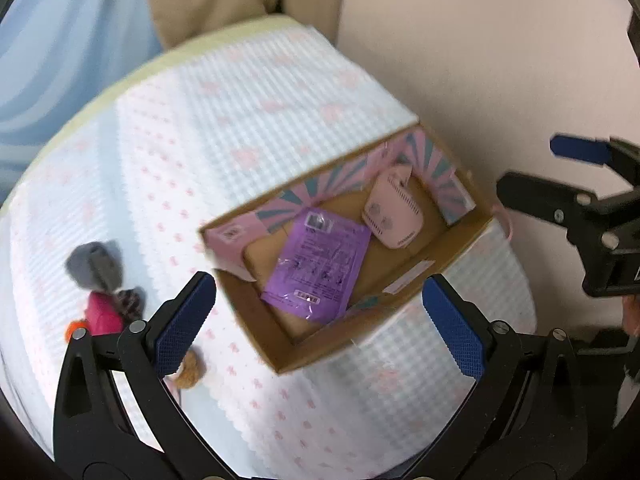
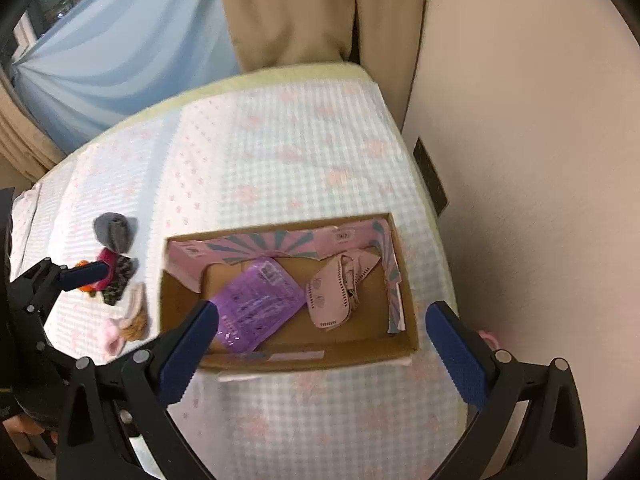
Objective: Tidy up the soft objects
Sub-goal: 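Lift both tools away from the box back toward the item pile, then grasp the orange pompom with the left tool while the right tool grasps the magenta pouch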
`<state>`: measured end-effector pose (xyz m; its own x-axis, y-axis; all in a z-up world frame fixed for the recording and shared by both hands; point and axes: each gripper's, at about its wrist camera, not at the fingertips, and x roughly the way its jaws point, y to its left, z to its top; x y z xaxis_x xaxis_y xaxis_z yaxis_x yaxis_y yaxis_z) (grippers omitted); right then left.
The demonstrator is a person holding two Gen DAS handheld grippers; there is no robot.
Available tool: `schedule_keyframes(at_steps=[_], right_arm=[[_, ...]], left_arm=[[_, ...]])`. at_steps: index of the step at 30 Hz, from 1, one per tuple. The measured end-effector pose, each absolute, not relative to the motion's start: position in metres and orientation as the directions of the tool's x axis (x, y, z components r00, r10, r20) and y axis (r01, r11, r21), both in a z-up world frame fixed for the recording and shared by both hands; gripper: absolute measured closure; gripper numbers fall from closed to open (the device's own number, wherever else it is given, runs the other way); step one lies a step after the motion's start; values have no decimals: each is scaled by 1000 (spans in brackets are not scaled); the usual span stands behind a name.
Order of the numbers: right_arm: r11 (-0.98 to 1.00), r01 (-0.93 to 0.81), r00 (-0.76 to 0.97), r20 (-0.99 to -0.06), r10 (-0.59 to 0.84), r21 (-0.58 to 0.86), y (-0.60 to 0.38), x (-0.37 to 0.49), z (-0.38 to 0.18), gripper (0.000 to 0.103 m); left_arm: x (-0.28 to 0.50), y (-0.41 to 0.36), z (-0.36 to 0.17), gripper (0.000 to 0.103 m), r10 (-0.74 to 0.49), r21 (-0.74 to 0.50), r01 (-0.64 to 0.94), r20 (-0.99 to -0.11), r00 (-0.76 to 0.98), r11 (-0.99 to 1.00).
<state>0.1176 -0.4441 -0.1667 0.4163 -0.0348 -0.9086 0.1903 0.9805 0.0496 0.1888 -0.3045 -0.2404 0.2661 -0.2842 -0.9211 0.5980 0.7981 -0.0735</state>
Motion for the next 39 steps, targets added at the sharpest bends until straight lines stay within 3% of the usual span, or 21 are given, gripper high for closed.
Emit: schedule_keyframes(at_steps=[10, 19, 29, 39], right_arm=[[972, 226, 585, -806, -86, 61, -391, 61, -62, 0], [992, 116, 658, -752, -34, 57, -336, 42, -39, 0], [998, -8, 671, -740, 52, 62, -252, 51, -47, 0], [996, 9, 655, -753, 60, 87, -158, 86, -76, 0]], left_arm=[[133, -218, -122, 0, -293, -67, 424, -817, 497, 903], [94, -134, -77, 0, -191, -44, 238, -743, 641, 970], [90, -31, -79, 0, -125, -67, 110, -716, 687, 992], [133, 70, -129, 0, -187, -108, 161, -747, 638, 981]])
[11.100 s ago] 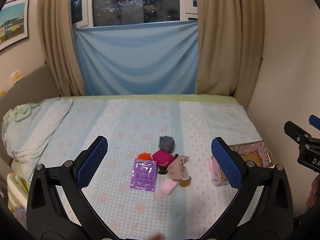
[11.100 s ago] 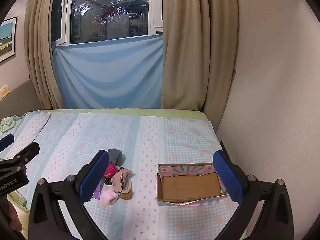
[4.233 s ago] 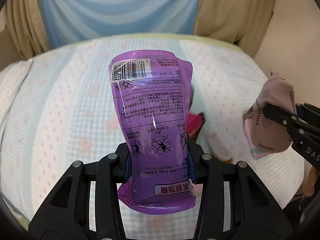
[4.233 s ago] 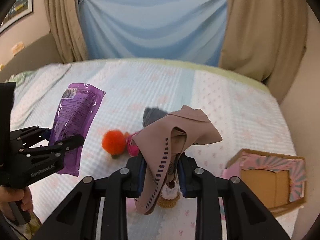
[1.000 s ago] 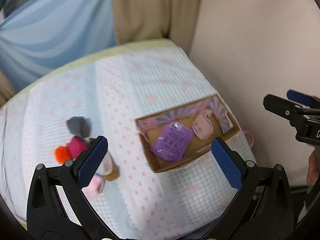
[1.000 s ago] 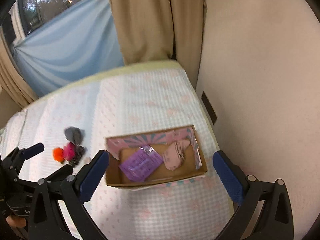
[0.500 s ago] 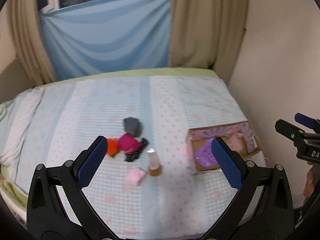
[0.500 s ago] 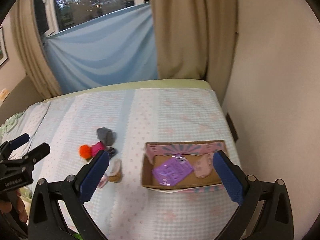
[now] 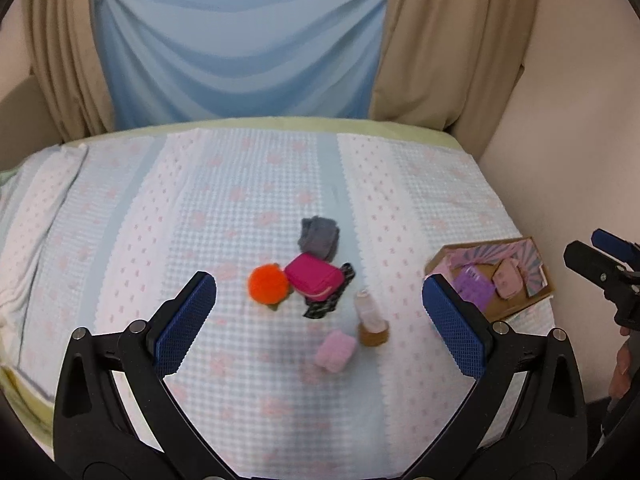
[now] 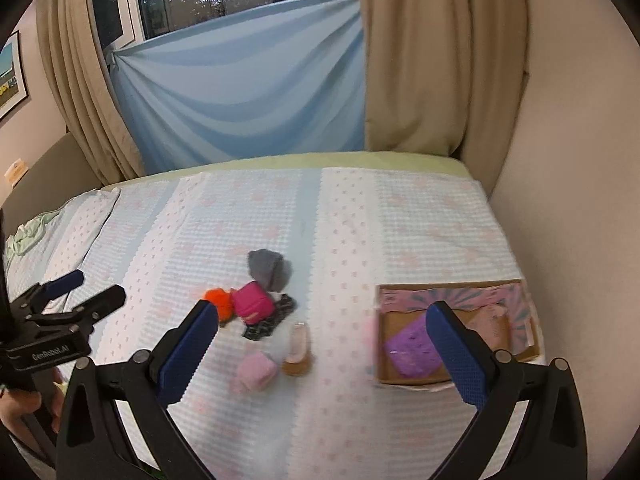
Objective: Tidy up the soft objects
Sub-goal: 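Grasp the orange pompom with the left tool while the right tool grasps the magenta pouch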
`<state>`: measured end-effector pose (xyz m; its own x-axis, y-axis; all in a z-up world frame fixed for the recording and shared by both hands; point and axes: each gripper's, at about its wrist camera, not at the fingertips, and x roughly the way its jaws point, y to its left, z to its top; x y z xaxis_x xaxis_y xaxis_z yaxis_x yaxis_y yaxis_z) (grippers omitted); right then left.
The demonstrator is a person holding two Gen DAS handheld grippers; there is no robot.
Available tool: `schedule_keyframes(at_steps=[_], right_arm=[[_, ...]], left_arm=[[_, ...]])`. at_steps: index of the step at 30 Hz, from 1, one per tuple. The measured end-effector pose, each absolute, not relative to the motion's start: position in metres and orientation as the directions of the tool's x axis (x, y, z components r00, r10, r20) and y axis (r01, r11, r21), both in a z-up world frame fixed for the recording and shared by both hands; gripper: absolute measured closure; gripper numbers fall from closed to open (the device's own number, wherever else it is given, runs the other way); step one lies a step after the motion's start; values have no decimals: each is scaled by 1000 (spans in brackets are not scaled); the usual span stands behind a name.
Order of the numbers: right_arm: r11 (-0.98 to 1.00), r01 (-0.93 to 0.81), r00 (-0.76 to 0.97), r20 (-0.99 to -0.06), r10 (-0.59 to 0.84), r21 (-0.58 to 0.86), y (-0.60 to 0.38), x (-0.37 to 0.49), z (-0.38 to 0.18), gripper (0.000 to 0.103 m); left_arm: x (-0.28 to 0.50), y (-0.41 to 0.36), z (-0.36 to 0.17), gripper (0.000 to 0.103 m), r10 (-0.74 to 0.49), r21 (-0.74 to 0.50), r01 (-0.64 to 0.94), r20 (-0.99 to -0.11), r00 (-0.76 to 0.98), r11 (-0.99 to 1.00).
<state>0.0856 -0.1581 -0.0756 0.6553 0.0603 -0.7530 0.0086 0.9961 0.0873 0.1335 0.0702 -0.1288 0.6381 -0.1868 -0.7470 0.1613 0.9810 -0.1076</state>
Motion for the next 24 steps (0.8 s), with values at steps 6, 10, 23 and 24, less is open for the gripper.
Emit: schedule_keyframes(at_steps=[6, 10, 23, 24], right_arm=[[997, -5, 620, -782, 63, 76, -102, 117, -105, 0], [996, -52, 569, -817, 93, 77, -72, 147, -135, 0], [954, -300, 447, -886, 125, -17, -18, 225, -270, 0], [945, -326, 440, -889, 123, -31, -16, 228, -283, 0]], left_arm=[[169, 120, -172, 0, -228, -117, 218, -767, 600, 969], [189, 142, -207, 0, -256, -119, 268, -783, 566, 956], [260, 153, -338, 0, -324, -135, 387, -817, 478, 912], [267, 151, -350, 0, -328, -136, 394, -817, 474, 909]])
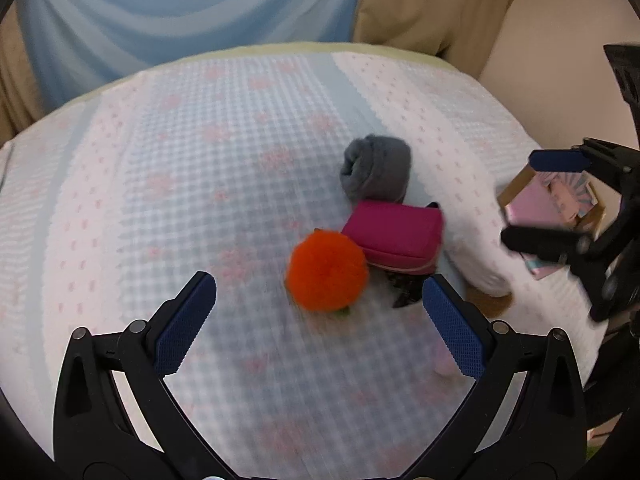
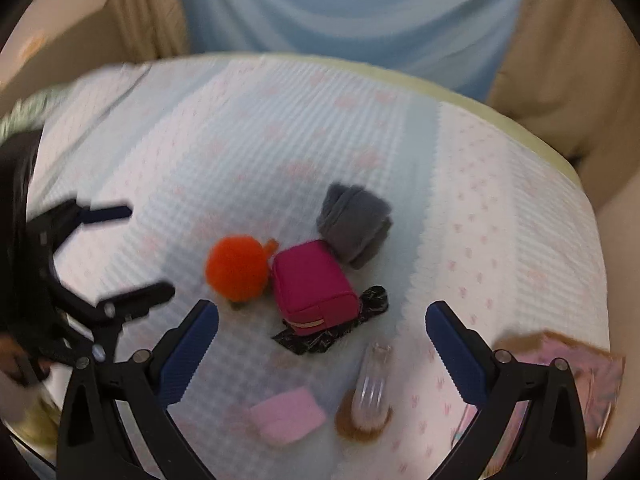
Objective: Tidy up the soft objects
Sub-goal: 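Grasp the orange pompom with the left tool while the right tool grasps the magenta pouch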
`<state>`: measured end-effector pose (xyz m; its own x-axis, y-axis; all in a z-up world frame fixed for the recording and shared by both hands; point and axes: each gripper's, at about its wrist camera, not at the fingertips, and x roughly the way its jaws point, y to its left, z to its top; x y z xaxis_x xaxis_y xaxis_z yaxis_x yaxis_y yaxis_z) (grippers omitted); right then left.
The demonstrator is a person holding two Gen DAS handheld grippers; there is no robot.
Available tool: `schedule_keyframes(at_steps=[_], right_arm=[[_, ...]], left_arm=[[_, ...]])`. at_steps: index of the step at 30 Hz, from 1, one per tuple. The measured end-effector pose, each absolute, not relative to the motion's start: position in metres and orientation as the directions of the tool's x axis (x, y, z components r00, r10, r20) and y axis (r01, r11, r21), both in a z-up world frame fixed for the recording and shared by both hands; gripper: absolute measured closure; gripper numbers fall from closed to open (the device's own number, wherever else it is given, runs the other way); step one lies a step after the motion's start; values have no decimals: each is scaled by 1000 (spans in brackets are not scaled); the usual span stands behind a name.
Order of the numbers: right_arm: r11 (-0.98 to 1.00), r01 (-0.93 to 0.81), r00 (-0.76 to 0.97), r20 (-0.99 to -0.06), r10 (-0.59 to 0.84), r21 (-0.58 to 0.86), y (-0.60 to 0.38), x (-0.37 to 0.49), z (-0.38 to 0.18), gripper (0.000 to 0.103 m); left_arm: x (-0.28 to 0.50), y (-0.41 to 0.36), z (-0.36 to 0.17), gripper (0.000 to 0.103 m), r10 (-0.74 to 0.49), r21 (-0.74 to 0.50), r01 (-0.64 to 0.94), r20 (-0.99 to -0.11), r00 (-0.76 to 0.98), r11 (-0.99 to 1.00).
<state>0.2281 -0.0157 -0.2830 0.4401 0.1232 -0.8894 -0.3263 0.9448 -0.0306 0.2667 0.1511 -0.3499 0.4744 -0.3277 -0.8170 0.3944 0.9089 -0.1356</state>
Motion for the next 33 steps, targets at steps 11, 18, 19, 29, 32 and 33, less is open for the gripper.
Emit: schedule_keyframes(at_steps=[11, 18, 19, 29, 32, 33], right_arm=[[864, -499, 390, -909, 149, -72, 0, 248, -383, 3], [818, -563, 405, -903, 147, -119, 9, 263, -407, 30], [817, -566, 407, -899, 161, -110, 9, 264, -407, 32], [830, -549, 435, -882, 183, -99, 9, 263, -399, 42], [840, -536, 436, -880, 189, -85, 8, 261, -396, 43], [844, -530, 440, -878, 190, -82, 8, 260, -394, 44]], left_arm=[[306, 124, -434, 7, -377, -162, 472, -834, 404, 866], [317, 116, -463, 44, -375, -181, 472, -856, 357, 863], [319, 115, -465, 53, -383, -194, 470, -855, 349, 861], [324, 113, -470, 68, -371, -192, 471, -871, 322, 861], [325, 115, -465, 68, -370, -191, 464, -867, 333, 865], [325, 116, -463, 68, -371, -192, 460, -866, 336, 867]])
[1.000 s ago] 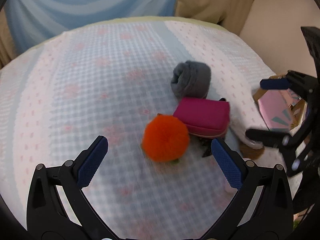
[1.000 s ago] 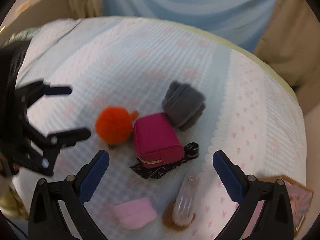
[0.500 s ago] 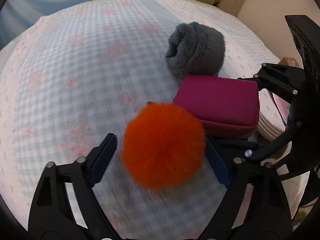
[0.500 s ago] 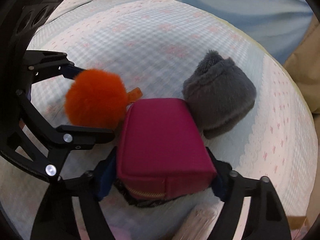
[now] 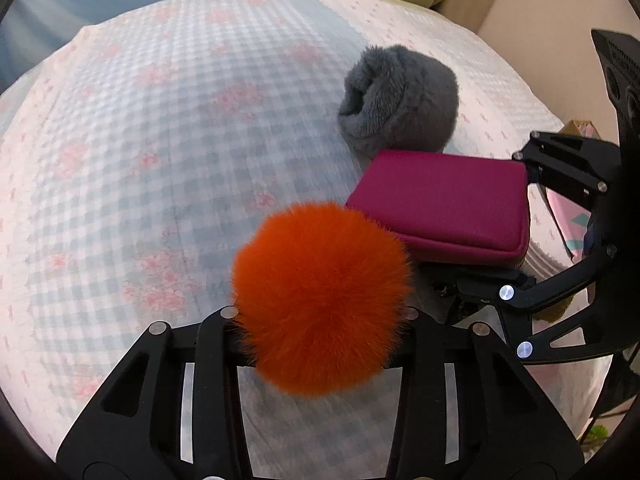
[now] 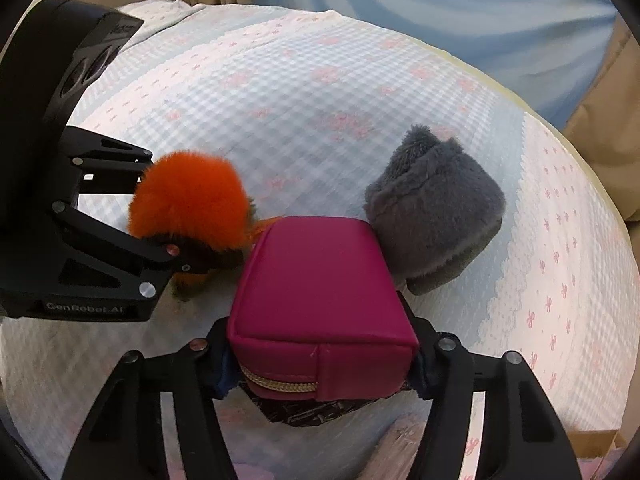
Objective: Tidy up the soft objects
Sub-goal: 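Grasp the orange pompom with the left tool while the right tool grasps the magenta pouch, then carry the pompom and pouch into the box and open both tools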
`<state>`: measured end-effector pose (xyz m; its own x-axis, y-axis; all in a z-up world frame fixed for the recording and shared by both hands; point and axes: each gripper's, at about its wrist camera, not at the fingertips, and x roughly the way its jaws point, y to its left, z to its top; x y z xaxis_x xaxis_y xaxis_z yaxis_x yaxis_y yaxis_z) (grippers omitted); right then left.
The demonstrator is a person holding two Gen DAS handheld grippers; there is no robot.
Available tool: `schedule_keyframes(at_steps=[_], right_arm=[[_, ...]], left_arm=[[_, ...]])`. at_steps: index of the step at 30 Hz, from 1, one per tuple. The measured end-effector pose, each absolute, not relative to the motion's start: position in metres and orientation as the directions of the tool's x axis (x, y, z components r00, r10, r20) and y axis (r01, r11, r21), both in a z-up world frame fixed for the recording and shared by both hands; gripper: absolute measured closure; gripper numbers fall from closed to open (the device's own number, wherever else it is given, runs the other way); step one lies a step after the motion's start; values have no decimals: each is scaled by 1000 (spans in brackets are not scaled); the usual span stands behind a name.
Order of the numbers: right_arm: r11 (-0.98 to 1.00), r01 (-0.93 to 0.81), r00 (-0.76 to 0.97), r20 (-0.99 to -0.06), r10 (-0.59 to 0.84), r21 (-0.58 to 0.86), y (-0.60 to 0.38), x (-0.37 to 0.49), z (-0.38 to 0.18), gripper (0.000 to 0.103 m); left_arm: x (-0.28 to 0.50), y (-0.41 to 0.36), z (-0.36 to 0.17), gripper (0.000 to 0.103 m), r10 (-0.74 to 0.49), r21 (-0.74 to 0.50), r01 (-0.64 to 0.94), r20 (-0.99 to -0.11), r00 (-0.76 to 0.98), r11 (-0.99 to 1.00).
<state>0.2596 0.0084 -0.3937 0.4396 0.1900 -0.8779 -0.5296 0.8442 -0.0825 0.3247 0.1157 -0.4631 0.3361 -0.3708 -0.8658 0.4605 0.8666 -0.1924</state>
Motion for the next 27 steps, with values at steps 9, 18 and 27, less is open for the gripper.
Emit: schedule_keyframes(at_steps=[9, 18, 27], right_arm=[[893, -449, 456, -865, 208, -22, -2, 251, -356, 44], [941, -338, 524, -825, 212, 27, -12, 219, -263, 44], [980, -189, 619, -767, 173, 68, -62, 165, -158, 44]], left_arm=[[318, 133, -429, 68, -364, -200, 411, -853, 374, 889], [293, 145, -342, 68, -340, -171, 378, -829, 444, 910], [250, 131, -234, 68, -317, -168, 315, -796, 516, 934]])
